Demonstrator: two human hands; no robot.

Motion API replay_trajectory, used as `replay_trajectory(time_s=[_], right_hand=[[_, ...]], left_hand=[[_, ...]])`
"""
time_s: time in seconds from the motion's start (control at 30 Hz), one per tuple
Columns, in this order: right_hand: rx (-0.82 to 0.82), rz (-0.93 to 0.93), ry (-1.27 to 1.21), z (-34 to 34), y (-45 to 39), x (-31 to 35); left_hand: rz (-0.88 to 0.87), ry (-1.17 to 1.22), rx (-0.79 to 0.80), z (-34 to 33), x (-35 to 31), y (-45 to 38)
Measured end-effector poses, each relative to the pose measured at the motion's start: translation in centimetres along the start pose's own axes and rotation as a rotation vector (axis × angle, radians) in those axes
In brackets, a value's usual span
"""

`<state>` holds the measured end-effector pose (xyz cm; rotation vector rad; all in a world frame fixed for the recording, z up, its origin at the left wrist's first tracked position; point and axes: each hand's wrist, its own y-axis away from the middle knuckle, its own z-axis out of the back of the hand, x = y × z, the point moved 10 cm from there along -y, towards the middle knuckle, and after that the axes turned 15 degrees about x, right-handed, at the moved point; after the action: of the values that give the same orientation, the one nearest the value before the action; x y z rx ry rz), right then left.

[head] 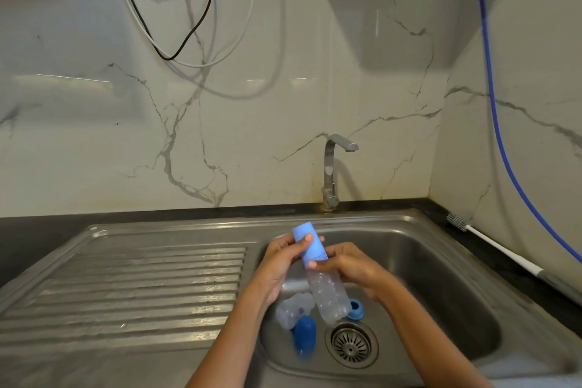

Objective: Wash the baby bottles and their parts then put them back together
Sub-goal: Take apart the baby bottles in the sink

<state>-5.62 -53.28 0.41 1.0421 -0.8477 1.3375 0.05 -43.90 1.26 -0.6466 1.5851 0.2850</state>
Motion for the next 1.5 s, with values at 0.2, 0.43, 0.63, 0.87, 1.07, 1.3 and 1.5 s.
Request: replay_trajectory(time_s=[0.2,0.43,0.63,0.87,1.07,1.3,1.5], right_hand=[[-0.389,-0.082,0.584,0.0,0.8,2.2],[-0.512,-0.276,0.572,6.4,4.2,-0.2],[-0.585,-0.268,0.489,12.2,9.1,-3.9],[-0.618,-0.280,0.471,15.5,9.3,-6.7],[-0.560,-0.327,0.519,15.8,7.7,-7.8],[-0.598,-0.219,0.317,15.7,8.0,-8.3],[-0.596,-0.081,0.136,13.1,7.5,-6.1]], left_hand=[[-0.002,-0.021,-0.420,1.4,1.1,1.3],[0.152,-0.037,-0.380,3.1,2.1,1.5],[0.319,-0.424,-0.122,-2.2,6.7,-4.0],[0.531,-1.015,0.370,-9.2,14.7,-10.4],[0.536,-1.202,0.429,-11.0,17.7,-13.0],[0.435,-1.174,0.365,-10.2,12.4,-12.1],[0.224,-1.095,0.201,-6.5,3.5,-5.0]])
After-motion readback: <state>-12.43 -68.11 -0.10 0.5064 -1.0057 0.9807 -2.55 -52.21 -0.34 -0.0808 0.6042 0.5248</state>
